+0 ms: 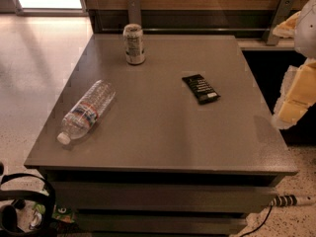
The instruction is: Place water bottle upright
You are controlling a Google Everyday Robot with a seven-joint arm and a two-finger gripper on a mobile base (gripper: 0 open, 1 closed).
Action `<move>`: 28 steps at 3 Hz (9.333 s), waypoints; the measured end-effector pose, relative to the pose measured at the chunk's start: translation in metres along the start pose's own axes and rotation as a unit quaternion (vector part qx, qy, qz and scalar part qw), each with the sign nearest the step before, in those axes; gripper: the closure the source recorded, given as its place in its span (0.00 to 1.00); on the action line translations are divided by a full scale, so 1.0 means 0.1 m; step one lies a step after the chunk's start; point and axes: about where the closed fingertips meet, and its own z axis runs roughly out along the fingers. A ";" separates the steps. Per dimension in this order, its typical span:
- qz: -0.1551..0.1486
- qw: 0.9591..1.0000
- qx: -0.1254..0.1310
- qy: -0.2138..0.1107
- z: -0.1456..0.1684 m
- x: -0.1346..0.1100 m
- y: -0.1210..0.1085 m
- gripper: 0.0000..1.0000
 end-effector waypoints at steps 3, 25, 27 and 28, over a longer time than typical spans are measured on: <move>-0.097 0.993 0.066 -0.014 -0.19 -0.30 -0.57 0.00; -0.618 0.737 -0.223 -0.160 2.33 -3.87 0.92 0.00; -0.572 0.767 -0.242 -0.164 2.49 -3.55 1.02 0.24; -0.572 0.767 -0.242 -0.164 2.49 -3.55 1.02 0.46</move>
Offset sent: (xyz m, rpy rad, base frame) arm 0.0539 0.0039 0.0465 -0.1242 -0.1612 0.2021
